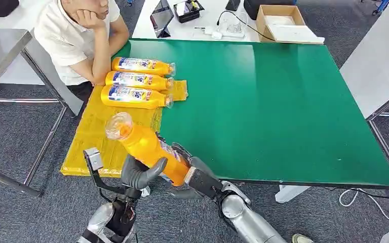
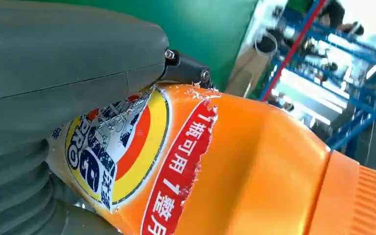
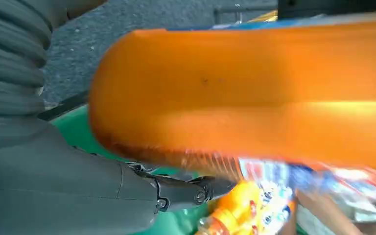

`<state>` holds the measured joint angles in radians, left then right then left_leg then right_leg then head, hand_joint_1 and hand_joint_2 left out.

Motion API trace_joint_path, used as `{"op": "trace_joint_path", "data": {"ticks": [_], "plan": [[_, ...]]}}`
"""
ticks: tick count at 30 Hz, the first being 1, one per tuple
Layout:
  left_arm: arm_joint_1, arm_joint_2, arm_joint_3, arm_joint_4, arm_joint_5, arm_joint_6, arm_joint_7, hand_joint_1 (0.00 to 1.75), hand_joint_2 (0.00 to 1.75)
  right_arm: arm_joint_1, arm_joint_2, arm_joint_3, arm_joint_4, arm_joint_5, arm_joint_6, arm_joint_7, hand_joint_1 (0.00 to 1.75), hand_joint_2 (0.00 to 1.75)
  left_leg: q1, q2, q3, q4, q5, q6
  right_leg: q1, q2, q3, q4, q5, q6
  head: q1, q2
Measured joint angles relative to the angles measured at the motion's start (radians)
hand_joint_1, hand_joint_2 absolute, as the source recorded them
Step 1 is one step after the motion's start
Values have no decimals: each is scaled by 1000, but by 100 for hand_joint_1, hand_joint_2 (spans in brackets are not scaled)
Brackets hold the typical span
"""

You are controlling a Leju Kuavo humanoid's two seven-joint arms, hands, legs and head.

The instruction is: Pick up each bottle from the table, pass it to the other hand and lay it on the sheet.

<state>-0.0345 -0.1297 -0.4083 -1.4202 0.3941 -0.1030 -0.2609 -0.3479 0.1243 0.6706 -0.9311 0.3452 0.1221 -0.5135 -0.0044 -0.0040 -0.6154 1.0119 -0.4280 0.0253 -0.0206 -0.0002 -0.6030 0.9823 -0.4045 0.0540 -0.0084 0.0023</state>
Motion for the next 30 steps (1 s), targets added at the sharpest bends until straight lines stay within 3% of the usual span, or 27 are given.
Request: {"op": "trace_joint_path", "data": {"ticks": [5,10,17,20,22,26,30], "plan": [[55,20,86,-42,-62,-1,5,175,175,38,34,0,-91,39,-67,31,0,175,1,-1,-1,0,0,0,1,0,-1,0,0,0,0,0],[42,28,189,-44,-471,283,-22,175,175,81,50,-26,-217,68,-210,48,0,175,2,-1,-1,0,1,0,1,0,-1,0,0,0,0,0],[-8,30,277,-19,-632,388,-24,175,175,125,61,-66,-334,-7,-216,27,0,175,1,-1,-1,0,1,0,1,0,-2,0,0,0,0,0],[-100,30,276,80,-972,571,35,175,175,139,57,-99,-372,-52,-206,7,0,175,1,-5,-1,0,1,0,0,-3,-1,0,0,0,0,0],[-187,30,270,190,-1103,602,73,175,175,141,48,-124,-377,-62,-187,-3,0,175,1,-5,-1,0,2,0,0,-4,0,0,0,0,0,0],[-286,27,251,338,-1199,597,125,175,175,148,42,-153,-377,-63,-176,-16,0,175,0,0,1,0,2,0,0,-1,-1,0,1,0,0,0],[-412,26,209,530,-1341,487,233,175,175,152,45,-174,-377,-61,-155,-24,0,175,0,-1,0,0,2,0,0,-2,-1,0,1,0,0,0]]}}
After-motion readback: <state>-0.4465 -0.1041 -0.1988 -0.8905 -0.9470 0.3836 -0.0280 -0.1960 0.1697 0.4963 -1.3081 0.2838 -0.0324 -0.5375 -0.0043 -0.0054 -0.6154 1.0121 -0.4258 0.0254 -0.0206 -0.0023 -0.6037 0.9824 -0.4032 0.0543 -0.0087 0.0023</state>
